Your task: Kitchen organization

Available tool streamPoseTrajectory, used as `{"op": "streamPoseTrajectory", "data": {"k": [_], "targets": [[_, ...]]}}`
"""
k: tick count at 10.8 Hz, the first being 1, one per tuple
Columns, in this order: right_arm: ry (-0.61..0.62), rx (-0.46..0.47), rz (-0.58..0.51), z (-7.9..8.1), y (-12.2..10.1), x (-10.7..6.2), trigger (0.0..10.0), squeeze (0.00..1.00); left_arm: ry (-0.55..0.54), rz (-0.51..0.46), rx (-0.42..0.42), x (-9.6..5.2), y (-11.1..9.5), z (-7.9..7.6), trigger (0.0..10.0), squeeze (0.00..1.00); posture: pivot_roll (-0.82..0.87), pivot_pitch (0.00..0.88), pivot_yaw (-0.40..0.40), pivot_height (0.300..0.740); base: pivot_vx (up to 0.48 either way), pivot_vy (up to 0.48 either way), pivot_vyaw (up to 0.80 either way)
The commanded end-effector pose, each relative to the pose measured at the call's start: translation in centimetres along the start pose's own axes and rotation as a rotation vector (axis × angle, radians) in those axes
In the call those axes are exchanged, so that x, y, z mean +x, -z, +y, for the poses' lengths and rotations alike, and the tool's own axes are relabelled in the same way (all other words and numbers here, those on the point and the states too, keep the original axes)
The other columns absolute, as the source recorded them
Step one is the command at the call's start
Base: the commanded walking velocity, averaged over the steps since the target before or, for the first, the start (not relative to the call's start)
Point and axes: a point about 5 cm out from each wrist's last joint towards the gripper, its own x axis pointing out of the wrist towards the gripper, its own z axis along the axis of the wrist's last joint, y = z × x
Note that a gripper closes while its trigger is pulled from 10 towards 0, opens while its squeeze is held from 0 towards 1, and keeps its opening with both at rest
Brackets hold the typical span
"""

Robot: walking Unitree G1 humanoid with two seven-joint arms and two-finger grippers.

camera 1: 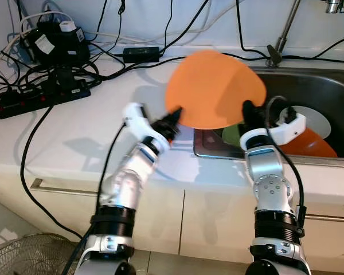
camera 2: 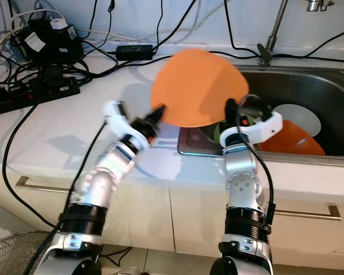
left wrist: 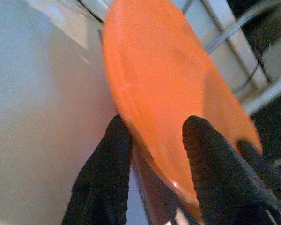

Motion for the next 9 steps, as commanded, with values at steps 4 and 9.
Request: {"op": "streamPoseTrajectory", "data": {"k": [4, 9], "targets": [[-0.043, 0.072, -0.149, 2.0, -2.8, 1.5, 0.0, 0.00, 0.073, 0.087, 0.318, -0.3, 1.1, -1.1, 10.0, 0.00, 0.07, 0.000, 0.056, 0.740, 0.000, 0.000, 0.00], [0.054, -0.280, -0.306, 0.3, -7.2, 2.0, 10.0, 0.00, 0.054, 0.128, 0.441, -1.3, 1.5, -0.3, 10.0, 0.00, 0.08, 0.000, 0.053, 0.740, 0.000, 0.000, 0.00]]}}
